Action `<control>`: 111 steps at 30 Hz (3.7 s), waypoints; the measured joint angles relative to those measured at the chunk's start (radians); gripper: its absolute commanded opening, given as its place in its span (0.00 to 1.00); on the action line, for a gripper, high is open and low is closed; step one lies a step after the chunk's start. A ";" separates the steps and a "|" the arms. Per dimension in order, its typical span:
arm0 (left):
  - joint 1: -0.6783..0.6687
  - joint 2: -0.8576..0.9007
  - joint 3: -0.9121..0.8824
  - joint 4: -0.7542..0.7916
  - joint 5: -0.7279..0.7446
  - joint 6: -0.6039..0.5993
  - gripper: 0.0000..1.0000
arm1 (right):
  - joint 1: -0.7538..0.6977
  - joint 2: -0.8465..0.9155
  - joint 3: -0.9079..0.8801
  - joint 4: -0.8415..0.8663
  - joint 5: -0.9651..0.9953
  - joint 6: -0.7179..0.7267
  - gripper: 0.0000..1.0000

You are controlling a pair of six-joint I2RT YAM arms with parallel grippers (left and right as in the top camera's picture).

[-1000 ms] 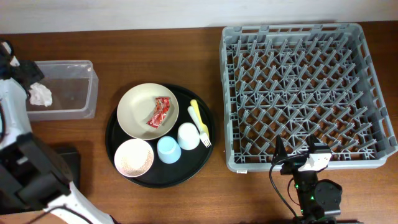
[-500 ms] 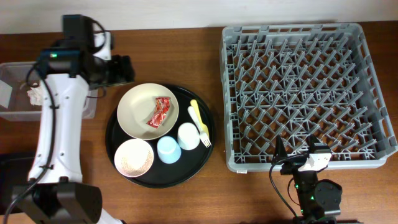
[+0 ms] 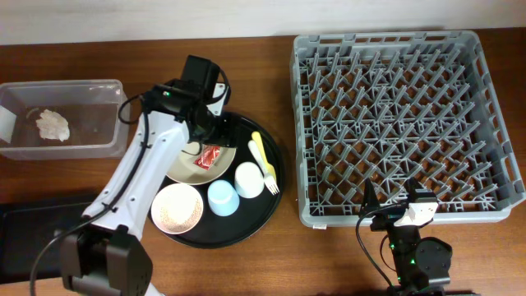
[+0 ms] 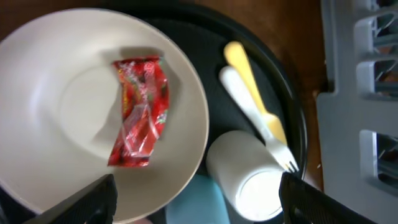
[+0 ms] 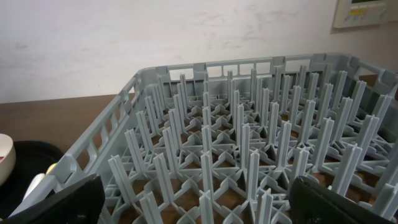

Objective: Sort waste into correct bins and load items into the dishwasher rack
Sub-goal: 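Return the left gripper to the plate and grasp the red wrapper, then carry the red wrapper into the clear bin and release it, then move the left gripper to the pink rice bowl and grip its rim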

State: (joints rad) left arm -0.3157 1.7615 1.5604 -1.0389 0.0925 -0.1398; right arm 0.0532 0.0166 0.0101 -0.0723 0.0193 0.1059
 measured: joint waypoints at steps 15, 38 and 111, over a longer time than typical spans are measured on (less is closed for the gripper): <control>-0.014 0.086 -0.209 0.282 -0.175 -0.023 0.78 | 0.000 0.000 0.000 0.000 0.000 0.000 0.98; 0.076 0.227 -0.240 0.330 -0.094 -0.071 0.35 | 0.000 0.000 0.000 0.000 0.000 0.000 0.98; 0.465 -0.165 0.276 -0.563 0.058 -0.115 0.98 | 0.000 0.001 0.000 0.000 0.000 -0.001 0.98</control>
State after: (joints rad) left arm 0.1497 1.5967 1.8362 -1.6020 0.1505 -0.2550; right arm 0.0532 0.0177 0.0101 -0.0727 0.0193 0.1051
